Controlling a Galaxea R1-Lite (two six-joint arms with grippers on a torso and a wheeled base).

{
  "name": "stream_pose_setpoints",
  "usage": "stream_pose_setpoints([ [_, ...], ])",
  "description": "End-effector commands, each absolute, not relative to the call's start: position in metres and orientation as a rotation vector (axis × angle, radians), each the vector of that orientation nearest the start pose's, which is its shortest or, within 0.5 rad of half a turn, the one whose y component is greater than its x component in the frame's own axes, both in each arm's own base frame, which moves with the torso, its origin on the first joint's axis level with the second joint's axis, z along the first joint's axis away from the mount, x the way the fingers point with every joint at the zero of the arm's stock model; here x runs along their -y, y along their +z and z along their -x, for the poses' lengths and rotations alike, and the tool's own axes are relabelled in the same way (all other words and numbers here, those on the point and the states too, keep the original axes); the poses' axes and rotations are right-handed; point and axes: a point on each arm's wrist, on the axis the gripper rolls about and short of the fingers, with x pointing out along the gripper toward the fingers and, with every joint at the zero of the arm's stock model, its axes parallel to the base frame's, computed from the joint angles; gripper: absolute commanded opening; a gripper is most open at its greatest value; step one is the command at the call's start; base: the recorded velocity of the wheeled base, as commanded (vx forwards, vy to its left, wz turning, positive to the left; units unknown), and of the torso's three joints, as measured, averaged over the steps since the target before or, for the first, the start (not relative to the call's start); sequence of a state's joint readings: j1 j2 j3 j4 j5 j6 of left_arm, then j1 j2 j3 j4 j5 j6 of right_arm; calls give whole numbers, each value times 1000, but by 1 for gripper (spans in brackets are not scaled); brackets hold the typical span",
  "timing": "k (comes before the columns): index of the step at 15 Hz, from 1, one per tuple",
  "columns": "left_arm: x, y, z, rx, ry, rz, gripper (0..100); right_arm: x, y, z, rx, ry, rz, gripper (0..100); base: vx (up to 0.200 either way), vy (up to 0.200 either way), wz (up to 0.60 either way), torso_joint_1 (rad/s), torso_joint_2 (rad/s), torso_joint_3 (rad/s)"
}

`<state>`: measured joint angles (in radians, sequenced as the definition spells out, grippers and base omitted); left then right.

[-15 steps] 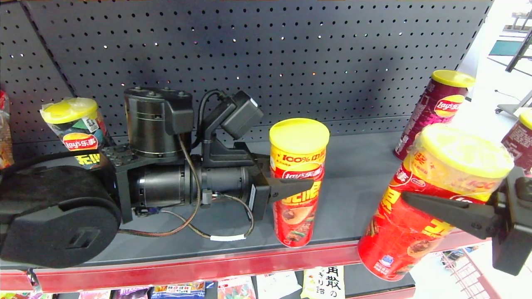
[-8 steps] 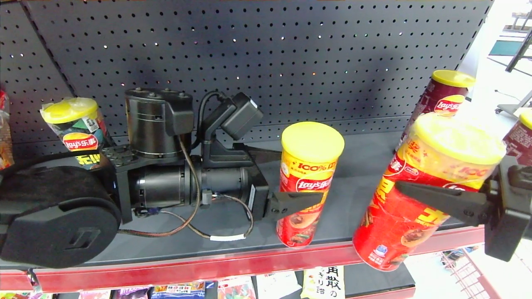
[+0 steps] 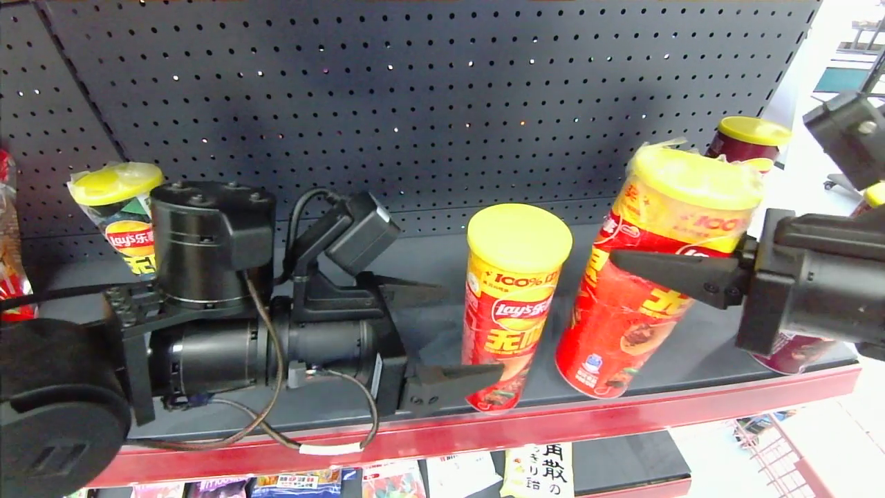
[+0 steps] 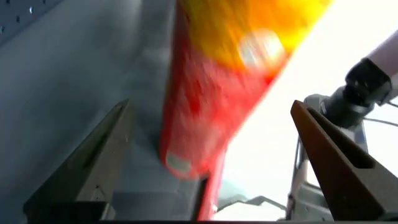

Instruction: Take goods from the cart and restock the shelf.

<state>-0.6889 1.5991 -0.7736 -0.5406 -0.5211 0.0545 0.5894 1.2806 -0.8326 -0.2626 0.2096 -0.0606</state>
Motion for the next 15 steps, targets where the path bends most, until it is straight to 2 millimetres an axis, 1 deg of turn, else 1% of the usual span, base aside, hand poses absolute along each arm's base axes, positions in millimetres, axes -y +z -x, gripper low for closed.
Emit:
stream_pose_setpoints([
  [1, 169, 198, -192, -255, -1198, -72, 100, -131, 251, -197, -223, 782, 105, 0, 0, 0, 0, 0, 0, 0],
  [2, 165, 196, -188, -262, -1195, -72, 100, -133, 251, -206, -227, 768, 107, 0, 0, 0, 0, 0, 0, 0],
  [4, 154, 188, -176, -288, -1179, -78, 100, -136, 250, -230, -217, 735, 115, 0, 0, 0, 0, 0, 0, 0],
  [6, 150, 184, -172, -301, -1161, -82, 100, -137, 247, -241, -196, 721, 123, 0, 0, 0, 0, 0, 0, 0],
  [7, 147, 182, -167, -307, -1138, -87, 100, -144, 243, -257, -180, 712, 127, 0, 0, 0, 0, 0, 0, 0],
  [9, 145, 181, -167, -308, -1113, -92, 100, -151, 244, -268, -174, 716, 129, 0, 0, 0, 0, 0, 0, 0],
  [10, 143, 179, -164, -315, -1107, -92, 100, -159, 246, -282, -162, 715, 127, 0, 0, 0, 0, 0, 0, 0],
  [12, 140, 176, -159, -324, -1114, -90, 100, -167, 245, -294, -150, 719, 143, 0, 0, 0, 0, 0, 0, 0],
  [15, 134, 178, -160, -317, -1081, -80, 100, -177, 239, -307, -159, 732, 146, 0, 0, 0, 0, 0, 0, 0],
])
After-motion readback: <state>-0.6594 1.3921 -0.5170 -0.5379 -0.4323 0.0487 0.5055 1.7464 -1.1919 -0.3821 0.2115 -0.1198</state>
